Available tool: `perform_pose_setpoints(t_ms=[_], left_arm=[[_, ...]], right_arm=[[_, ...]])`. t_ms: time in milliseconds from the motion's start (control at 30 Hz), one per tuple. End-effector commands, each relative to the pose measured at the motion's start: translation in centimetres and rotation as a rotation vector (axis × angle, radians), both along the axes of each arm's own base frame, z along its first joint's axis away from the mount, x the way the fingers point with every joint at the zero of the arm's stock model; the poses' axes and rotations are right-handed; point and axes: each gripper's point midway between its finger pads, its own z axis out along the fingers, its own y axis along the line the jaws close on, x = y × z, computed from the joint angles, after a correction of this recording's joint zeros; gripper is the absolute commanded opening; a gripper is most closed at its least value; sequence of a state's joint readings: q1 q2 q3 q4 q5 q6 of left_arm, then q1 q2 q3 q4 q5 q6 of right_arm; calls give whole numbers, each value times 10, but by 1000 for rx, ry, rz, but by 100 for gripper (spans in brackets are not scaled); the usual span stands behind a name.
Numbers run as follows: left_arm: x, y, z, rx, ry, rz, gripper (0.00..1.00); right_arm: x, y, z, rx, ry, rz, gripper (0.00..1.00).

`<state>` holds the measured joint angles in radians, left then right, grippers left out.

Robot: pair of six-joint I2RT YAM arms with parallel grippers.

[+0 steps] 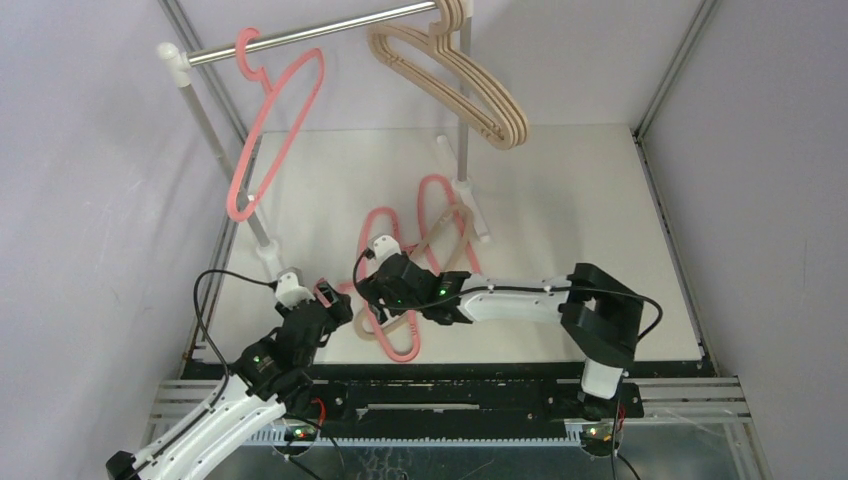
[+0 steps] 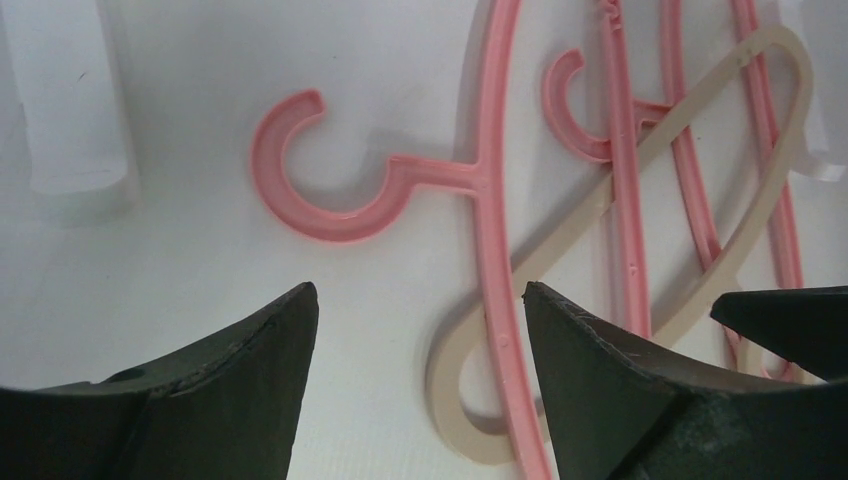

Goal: Organize the hangers

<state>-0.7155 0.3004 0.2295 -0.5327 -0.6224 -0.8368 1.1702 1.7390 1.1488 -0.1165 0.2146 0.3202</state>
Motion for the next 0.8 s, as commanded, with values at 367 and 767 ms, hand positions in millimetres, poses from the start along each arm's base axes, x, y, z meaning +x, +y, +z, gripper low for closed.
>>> perform_pose_setpoints(t_ms=[367, 767], left_arm=[[1, 7, 2, -37, -36, 53, 81], [1, 7, 3, -41, -43, 49, 81]], right_arm=[[-12, 45, -45, -57, 58, 27, 71], [-12, 37, -74, -113, 103, -10, 36]])
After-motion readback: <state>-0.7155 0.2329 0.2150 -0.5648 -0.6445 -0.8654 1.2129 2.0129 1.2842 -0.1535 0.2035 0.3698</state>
